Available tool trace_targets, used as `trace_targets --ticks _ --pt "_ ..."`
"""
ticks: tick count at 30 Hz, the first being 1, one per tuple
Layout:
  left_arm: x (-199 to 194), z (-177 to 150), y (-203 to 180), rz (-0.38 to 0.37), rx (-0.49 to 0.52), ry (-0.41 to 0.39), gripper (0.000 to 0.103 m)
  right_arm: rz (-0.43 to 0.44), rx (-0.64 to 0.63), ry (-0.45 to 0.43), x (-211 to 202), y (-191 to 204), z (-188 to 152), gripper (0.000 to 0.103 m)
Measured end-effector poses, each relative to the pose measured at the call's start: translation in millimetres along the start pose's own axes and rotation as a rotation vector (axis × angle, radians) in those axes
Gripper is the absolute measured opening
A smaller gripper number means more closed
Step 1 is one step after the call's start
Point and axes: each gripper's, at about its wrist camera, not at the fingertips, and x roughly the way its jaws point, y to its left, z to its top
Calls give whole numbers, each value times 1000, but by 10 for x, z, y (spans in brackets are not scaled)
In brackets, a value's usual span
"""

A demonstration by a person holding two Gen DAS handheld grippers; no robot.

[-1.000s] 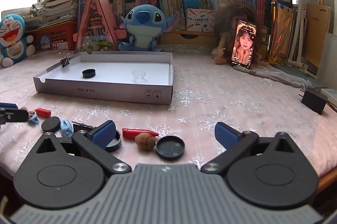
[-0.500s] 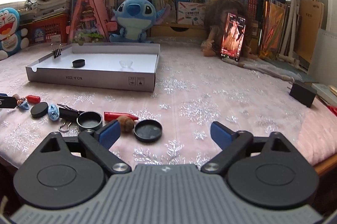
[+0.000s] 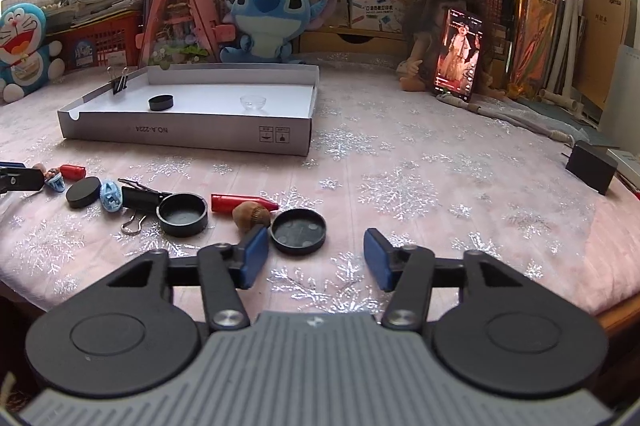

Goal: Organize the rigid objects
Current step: 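Grasp the brown acorn with the left gripper while the right gripper grasps the black lid, then carry the acorn and black lid with both grippers into the white tray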

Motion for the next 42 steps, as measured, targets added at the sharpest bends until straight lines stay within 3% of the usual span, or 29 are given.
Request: trace_targets --ticks 7,10,24,42 --pt "26 3 0 0 -3 -1 27 12 -10 -8 19 56 16 45" --pt "42 4 -2 1 -5 -1 15 11 -14 -15 22 66 17 38" --pt "-51 84 -35 -3 -9 -31 15 -7 -19 -46 -35 94 63 36" --pt "-1 410 34 -29 -51 -36 15 13 -10 -87 61 146 470 36"
